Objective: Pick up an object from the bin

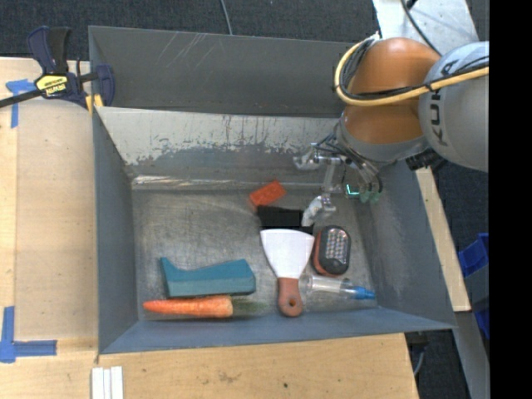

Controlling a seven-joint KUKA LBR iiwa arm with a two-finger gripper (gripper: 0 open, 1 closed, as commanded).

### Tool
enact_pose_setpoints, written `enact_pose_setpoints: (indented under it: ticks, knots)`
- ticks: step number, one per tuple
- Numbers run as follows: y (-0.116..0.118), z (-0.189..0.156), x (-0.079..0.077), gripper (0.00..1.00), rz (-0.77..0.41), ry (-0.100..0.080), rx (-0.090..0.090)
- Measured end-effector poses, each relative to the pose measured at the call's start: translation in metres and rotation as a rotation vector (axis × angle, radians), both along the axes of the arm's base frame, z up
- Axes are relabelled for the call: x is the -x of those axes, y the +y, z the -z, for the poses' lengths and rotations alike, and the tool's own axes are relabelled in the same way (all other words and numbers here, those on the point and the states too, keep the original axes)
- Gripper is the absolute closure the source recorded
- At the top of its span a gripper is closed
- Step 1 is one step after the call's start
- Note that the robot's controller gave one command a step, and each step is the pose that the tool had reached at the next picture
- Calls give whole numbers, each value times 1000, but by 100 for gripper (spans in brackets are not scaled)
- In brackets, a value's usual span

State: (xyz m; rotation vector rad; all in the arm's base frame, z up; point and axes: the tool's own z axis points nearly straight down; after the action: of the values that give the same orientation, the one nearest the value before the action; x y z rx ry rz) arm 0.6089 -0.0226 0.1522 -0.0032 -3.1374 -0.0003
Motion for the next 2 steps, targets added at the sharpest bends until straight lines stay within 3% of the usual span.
enact_pose_setpoints:
  ticks: [1,2]
  knots:
    - [0,-4,-2,0,0,-8,0]
    - [1,35,-10,0,33,-17,0]
